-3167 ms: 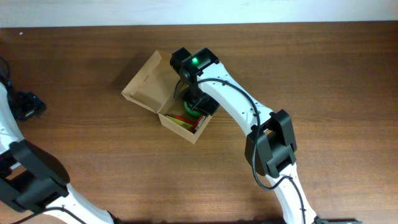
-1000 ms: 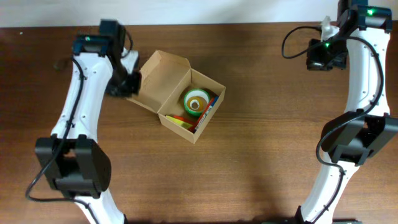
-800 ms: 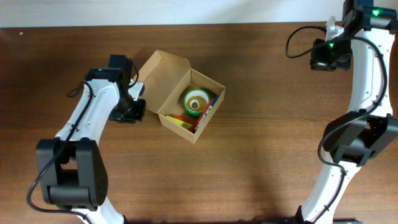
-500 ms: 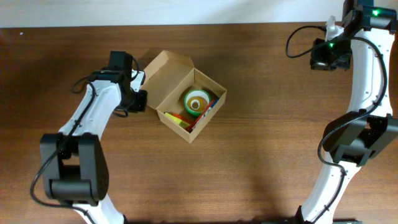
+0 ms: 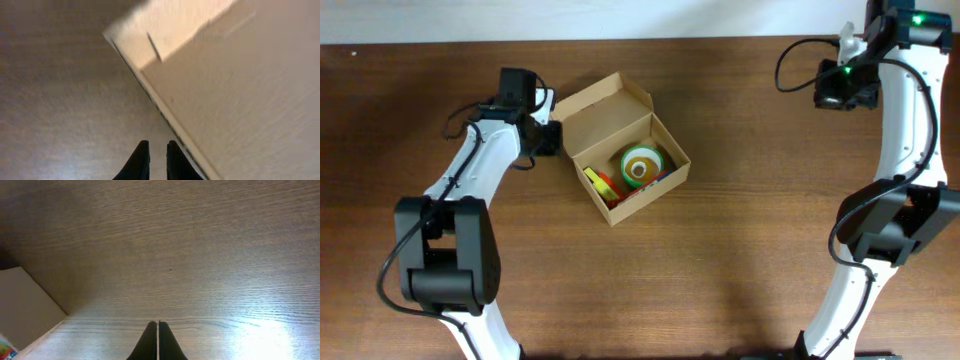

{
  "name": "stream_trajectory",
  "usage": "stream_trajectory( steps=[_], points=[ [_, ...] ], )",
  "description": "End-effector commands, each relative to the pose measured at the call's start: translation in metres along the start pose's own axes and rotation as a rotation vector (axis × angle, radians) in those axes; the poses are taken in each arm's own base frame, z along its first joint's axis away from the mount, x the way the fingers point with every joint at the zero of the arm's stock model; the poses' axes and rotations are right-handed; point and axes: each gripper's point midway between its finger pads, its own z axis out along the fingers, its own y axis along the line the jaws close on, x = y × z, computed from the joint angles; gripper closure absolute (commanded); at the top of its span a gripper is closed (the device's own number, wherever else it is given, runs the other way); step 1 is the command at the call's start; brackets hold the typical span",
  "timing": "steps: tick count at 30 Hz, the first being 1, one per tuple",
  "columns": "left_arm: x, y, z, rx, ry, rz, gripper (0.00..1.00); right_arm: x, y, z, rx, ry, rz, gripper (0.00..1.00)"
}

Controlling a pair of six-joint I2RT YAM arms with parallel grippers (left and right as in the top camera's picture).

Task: Pack container
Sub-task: 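Push the box with the left gripper to square it at center, then lift the box's side flaps inward with both grippers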

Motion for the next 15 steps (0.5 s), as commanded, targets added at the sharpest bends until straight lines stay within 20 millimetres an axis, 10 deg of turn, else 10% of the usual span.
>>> stream_trajectory(
  steps=[1, 11, 15],
  points=[
    [-0.019, -0.012, 0.001, 0.053, -0.037, -0.013, 0.88, 0.001, 0.009, 0.000, -0.009, -0.003, -0.022, 0.96],
    [-0.074, -0.075, 0.019, 0.149, -0.096, 0.050, 0.87, 0.002, 0.010, 0.000, -0.009, 0.003, -0.021, 0.96],
    [-0.079, -0.062, 0.015, 0.070, -0.094, 0.039, 0.87, 0.002, 0.010, 0.000, -0.010, 0.004, -0.021, 0.96]
  ],
)
